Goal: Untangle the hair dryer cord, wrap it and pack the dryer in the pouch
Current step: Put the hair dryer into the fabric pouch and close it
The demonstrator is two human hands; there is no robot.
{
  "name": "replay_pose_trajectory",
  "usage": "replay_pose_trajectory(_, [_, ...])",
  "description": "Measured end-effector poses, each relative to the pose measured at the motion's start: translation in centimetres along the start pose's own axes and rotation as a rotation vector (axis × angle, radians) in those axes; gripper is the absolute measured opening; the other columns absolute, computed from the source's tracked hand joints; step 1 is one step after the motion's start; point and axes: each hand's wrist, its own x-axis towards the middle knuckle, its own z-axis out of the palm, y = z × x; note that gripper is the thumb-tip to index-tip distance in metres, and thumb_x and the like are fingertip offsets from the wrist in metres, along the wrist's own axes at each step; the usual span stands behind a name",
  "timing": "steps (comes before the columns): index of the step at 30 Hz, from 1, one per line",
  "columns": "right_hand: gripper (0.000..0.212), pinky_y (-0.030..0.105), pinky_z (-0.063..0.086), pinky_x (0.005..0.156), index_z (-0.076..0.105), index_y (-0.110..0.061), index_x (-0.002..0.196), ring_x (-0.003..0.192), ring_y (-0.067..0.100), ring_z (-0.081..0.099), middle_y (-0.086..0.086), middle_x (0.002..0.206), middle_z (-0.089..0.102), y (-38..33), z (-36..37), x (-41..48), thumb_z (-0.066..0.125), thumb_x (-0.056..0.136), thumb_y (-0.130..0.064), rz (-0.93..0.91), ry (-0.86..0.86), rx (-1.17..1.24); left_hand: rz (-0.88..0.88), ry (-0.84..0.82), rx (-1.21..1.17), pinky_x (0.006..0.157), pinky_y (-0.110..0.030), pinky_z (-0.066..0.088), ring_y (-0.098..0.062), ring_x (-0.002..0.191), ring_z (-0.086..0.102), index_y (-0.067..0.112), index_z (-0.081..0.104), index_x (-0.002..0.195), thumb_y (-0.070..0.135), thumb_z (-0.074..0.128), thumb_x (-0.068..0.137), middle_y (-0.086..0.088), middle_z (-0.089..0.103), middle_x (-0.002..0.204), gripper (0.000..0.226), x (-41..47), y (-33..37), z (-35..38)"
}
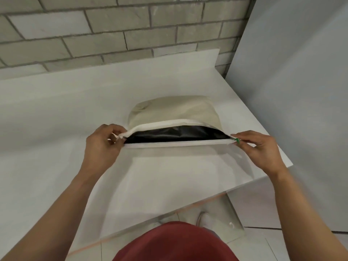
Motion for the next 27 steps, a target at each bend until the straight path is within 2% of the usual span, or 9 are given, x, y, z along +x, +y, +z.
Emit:
replay_pose_trajectory(2, [0.037,0.011,0.050,0.090,0.077,-0.035,0.105,0.098,0.004,0.072,-0.023,0.105,0.075,0.1,0.1,0.0,0.076,0.091,0.000,0.020,0.019,0.017,-0.132,0.065,-0.110,0.066,-0.016,0.048,-0.009,0.077,0.063,0.026,0.071,0.082,0.002,0.070,0.087,0.005,0.067,0.091,0.025,0.3,-0.5,-0.2])
replay_pose_trajectory(6, [0.031,0.019,0.054,0.094,0.079,-0.026,0.108,0.104,0.011,0.073,-0.010,0.107,0.078,0.2,0.4,0.0,0.076,0.091,-0.001,0.002,0.031,0.077,-0.474,0.067,-0.702,0.071,-0.031,0.051,-0.021,0.086,0.061,0.021,0.066,0.076,-0.007,0.065,0.089,0.000,0.064,0.087,0.031,0.6,-0.5,-0.4])
replay_pose_trajectory(9, [0.025,0.021,0.055,0.096,0.080,-0.018,0.111,0.106,0.012,0.073,-0.005,0.111,0.078,0.1,0.5,0.0,0.074,0.094,-0.002,0.012,0.025,0.089,-0.524,-0.003,-0.667,0.076,-0.034,0.055,-0.025,0.090,0.063,0.018,0.069,0.080,-0.003,0.071,0.088,-0.002,0.067,0.090,0.023,0.6,-1.0,-0.8])
replay_pose_trajectory(11, [0.025,0.020,0.055,0.093,0.080,-0.020,0.113,0.106,0.012,0.073,-0.008,0.111,0.078,-0.3,0.5,0.1,0.073,0.096,-0.003,0.006,0.032,0.079,-0.488,-0.206,-0.394,0.088,-0.038,0.055,-0.023,0.094,0.066,0.021,0.072,0.088,0.017,0.087,0.080,0.000,0.071,0.096,0.017,0.5,-1.3,-1.7])
replay_pose_trajectory(13, [0.025,0.019,0.054,0.092,0.078,-0.026,0.112,0.105,0.011,0.072,-0.016,0.109,0.077,-0.8,0.5,0.1,0.072,0.097,-0.007,0.020,0.043,0.091,-0.422,-0.363,-0.110,0.094,-0.036,0.050,-0.016,0.105,0.063,0.030,0.071,0.105,0.030,0.095,0.071,0.007,0.069,0.111,0.041,0.1,-0.4,-2.4])
replay_pose_trajectory(16, [0.026,0.022,0.055,0.092,0.076,-0.033,0.108,0.102,0.013,0.072,-0.022,0.107,0.075,-1.3,0.5,0.1,0.074,0.096,-0.009,0.019,0.038,0.090,-0.097,-0.210,0.108,0.088,-0.029,0.047,-0.008,0.103,0.059,0.034,0.065,0.109,0.031,0.090,0.075,0.009,0.058,0.116,0.042,-1.0,3.8,-1.3])
replay_pose_trajectory(18, [0.023,0.028,0.057,0.092,0.078,-0.030,0.107,0.102,0.014,0.072,-0.018,0.105,0.076,-1.3,0.6,0.1,0.075,0.096,-0.010,0.030,0.027,0.083,0.184,-0.210,0.084,0.080,-0.018,0.045,-0.003,0.091,0.060,0.030,0.066,0.102,0.032,0.088,0.078,0.010,0.061,0.104,0.032,-1.9,7.2,0.8])
replay_pose_trajectory(21, [0.017,0.038,0.058,0.090,0.079,-0.024,0.109,0.101,0.013,0.072,-0.015,0.104,0.076,-1.2,0.5,0.0,0.076,0.095,-0.014,0.006,0.002,0.008,0.424,-0.420,-0.023,0.070,-0.007,0.040,-0.003,0.080,0.062,0.025,0.069,0.093,0.032,0.084,0.084,0.013,0.065,0.087,0.018,-3.7,12.2,5.3])
replay_pose_trajectory(27, [0.025,0.036,0.056,0.086,0.081,-0.020,0.107,0.098,0.010,0.068,-0.018,0.101,0.075,-1.3,-0.5,-0.2,0.066,0.095,-0.036,-0.121,-0.061,-0.121,0.274,-0.517,-0.154,0.064,-0.023,0.053,-0.004,0.063,0.061,0.021,0.071,0.085,0.040,0.077,0.089,0.010,0.066,0.069,0.019,-4.3,17.5,14.2])
